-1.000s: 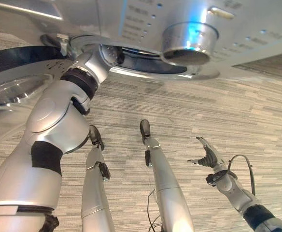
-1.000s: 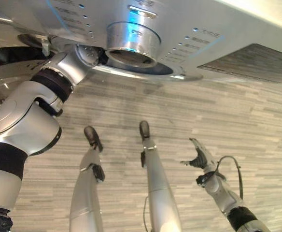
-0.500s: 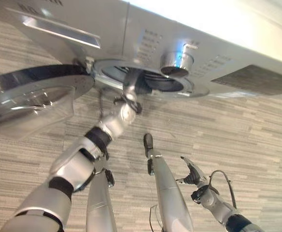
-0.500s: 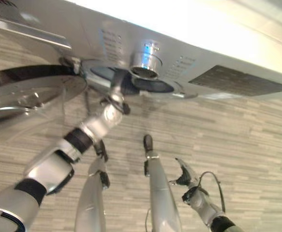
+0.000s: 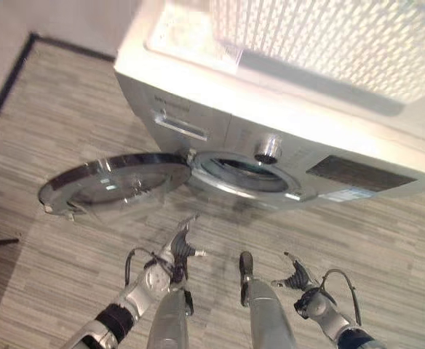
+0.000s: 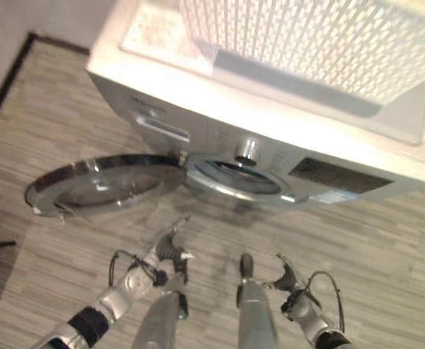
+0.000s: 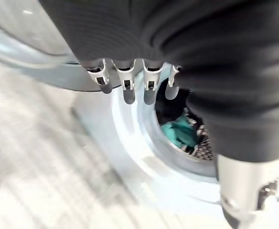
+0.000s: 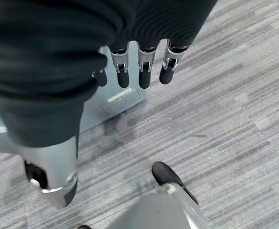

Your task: Grab the laundry basket,head to the washer,open it,put in the laundry and shut it.

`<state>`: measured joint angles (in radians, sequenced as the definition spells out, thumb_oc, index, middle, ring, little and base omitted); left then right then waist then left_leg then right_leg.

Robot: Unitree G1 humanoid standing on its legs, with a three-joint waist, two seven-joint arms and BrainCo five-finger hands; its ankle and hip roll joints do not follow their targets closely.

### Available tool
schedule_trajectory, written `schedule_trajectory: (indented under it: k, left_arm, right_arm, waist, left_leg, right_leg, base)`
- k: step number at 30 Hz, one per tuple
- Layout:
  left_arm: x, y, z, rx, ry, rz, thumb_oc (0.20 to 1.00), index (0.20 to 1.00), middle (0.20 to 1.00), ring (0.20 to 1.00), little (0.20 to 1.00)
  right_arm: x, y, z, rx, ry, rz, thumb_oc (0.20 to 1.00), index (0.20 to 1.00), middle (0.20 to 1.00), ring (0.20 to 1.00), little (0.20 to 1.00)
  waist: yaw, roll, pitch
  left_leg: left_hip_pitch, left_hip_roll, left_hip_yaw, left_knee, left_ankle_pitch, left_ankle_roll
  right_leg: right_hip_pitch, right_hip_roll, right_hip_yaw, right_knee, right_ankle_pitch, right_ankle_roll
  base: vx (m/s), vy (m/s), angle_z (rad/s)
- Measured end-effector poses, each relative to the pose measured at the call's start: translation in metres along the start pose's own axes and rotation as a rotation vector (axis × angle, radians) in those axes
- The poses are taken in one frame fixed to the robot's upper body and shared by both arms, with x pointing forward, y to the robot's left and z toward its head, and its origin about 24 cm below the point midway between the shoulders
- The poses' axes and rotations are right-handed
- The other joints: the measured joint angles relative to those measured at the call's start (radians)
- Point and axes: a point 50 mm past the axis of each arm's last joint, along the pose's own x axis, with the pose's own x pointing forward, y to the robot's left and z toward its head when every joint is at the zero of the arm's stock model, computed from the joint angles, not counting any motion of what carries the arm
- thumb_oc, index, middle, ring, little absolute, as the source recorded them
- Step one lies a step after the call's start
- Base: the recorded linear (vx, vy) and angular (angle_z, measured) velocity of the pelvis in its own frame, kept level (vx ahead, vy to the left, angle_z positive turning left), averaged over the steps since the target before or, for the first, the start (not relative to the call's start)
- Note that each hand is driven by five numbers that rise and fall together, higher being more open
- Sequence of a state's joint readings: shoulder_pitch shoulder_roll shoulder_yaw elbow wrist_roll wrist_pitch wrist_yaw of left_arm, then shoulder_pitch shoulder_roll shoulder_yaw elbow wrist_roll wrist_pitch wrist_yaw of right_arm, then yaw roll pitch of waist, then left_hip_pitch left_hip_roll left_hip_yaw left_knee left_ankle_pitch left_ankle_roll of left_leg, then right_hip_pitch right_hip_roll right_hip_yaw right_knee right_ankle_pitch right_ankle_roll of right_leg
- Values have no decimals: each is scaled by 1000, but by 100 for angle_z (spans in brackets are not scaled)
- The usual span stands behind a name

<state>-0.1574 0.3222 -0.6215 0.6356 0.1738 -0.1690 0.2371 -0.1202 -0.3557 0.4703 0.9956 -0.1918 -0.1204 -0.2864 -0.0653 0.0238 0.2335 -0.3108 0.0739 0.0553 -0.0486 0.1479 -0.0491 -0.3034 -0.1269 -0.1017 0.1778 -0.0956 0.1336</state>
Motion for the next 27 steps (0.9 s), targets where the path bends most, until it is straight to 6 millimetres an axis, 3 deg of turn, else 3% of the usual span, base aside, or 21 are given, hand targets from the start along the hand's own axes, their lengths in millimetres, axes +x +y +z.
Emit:
schedule_trajectory:
  k: [3,4,7,10,11,13,14,16,18,19,20,21,23,24,27]
  left_arm:
    - [-9,-19,-17,14,70,-60,1000,1000,1000,1000,1000]
    - [-12,-29,-32,14,170,-75,1000,1000,1000,1000,1000]
    - [-26,-35,-48,-3,234,-68,1000,1000,1000,1000,1000]
    - [-34,-31,-60,-33,290,-19,1000,1000,1000,1000,1000]
    - [-44,-25,-74,-72,358,37,1000,1000,1000,1000,1000]
    - [-51,-18,-83,-91,407,92,1000,1000,1000,1000,1000]
    - [-59,-5,-89,-149,430,175,1000,1000,1000,1000,1000]
    - [-61,19,-90,-195,414,287,1000,1000,1000,1000,1000]
    - [-67,35,-99,-198,441,339,1000,1000,1000,1000,1000]
    - [-72,43,-103,-196,457,373,1000,1000,1000,1000,1000]
    - [-79,72,-110,-152,460,444,1000,1000,1000,1000,1000]
    - [-81,96,-113,-119,463,510,1000,1000,1000,1000,1000]
    - [-83,145,-109,-48,437,645,1000,1000,1000,1000,1000]
    - [-81,184,-103,28,426,723,1000,1000,1000,1000,1000]
    - [-80,239,-89,158,437,850,1000,1000,1000,1000,1000]
  right_arm:
    - [0,8,0,-16,13,35,1000,1000,1000,1000,1000]
    - [0,17,0,-15,40,70,1000,1000,1000,1000,1000]
    - [-1,23,1,-7,39,90,1000,1000,1000,1000,1000]
    - [-8,29,-14,-15,90,127,1000,1000,1000,1000,1000]
    - [-16,35,-30,-9,142,149,1000,1000,1000,1000,1000]
    - [-24,39,-43,-11,186,165,1000,1000,1000,1000,1000]
    - [-34,43,-58,11,240,180,1000,1000,1000,1000,1000]
    - [-48,48,-79,23,313,196,1000,1000,1000,1000,1000]
    - [-53,48,-86,17,343,213,1000,1000,1000,1000,1000]
    - [-54,46,-88,14,347,210,1000,1000,1000,1000,1000]
    - [-58,41,-98,-3,369,219,1000,1000,1000,1000,1000]
    - [-60,43,-99,-7,377,231,1000,1000,1000,1000,1000]
    - [-58,46,-94,-5,352,243,1000,1000,1000,1000,1000]
    - [-53,48,-86,-21,319,266,1000,1000,1000,1000,1000]
    - [-44,49,-68,-44,242,280,1000,1000,1000,1000,1000]
  waist:
    - [16,18,-41]
    - [28,16,-46]
    - [47,22,-77]
    - [59,23,-96]
    - [76,28,-133]
    - [90,35,-155]
    - [95,39,-165]
    - [98,36,-173]
    - [104,17,-181]
    - [104,24,-188]
    - [100,59,-210]
    - [101,58,-220]
    - [106,54,-230]
    - [107,41,-219]
    - [98,15,-212]
  left_leg:
    - [13,4,-19,-6,1,-2]
    - [61,11,-23,-6,2,-3]
    - [99,25,-45,-6,-5,-18]
    - [141,38,-70,-4,-7,-32]
    - [157,51,-84,-3,-25,-42]
    - [160,56,-104,-5,-31,-42]
    - [174,59,-108,-15,-44,-28]
    - [190,57,-106,-32,-77,-32]
    - [202,35,-97,-20,-88,-29]
    - [217,18,-96,-5,-90,-26]
    - [256,32,-103,-16,-81,-33]
    - [273,34,-102,-31,-53,-49]
    - [275,26,-101,-42,-48,-52]
    - [270,23,-102,-42,-47,-53]
    - [244,30,-100,-42,-44,-57]
  right_leg:
    - [40,7,-22,-32,13,-5]
    - [118,19,-33,-84,33,-11]
    - [180,41,-52,-114,31,-18]
    - [256,60,-77,-145,36,-30]
    - [288,77,-94,-154,31,-40]
    - [312,87,-109,-157,25,-50]
    - [355,91,-142,-185,27,-60]
    - [390,79,-186,-222,29,-70]
    - [409,50,-209,-254,38,-76]
    - [419,34,-206,-256,42,-72]
    - [443,57,-210,-266,50,-53]
    - [448,52,-210,-267,47,-47]
    - [444,52,-205,-274,50,-40]
    - [439,51,-206,-274,51,-38]
    - [409,58,-203,-269,54,-41]
  base:
    - [-11,-108,16]
    - [-7,-62,12]
    - [30,-93,16]
    - [74,-71,25]
    - [77,-39,28]
    - [89,-4,40]
    - [108,32,72]
    - [97,40,74]
    - [135,42,31]
    - [174,56,9]
    - [98,43,4]
    - [63,39,1]
    - [0,0,0]
    - [1,32,2]
    - [-58,44,-3]
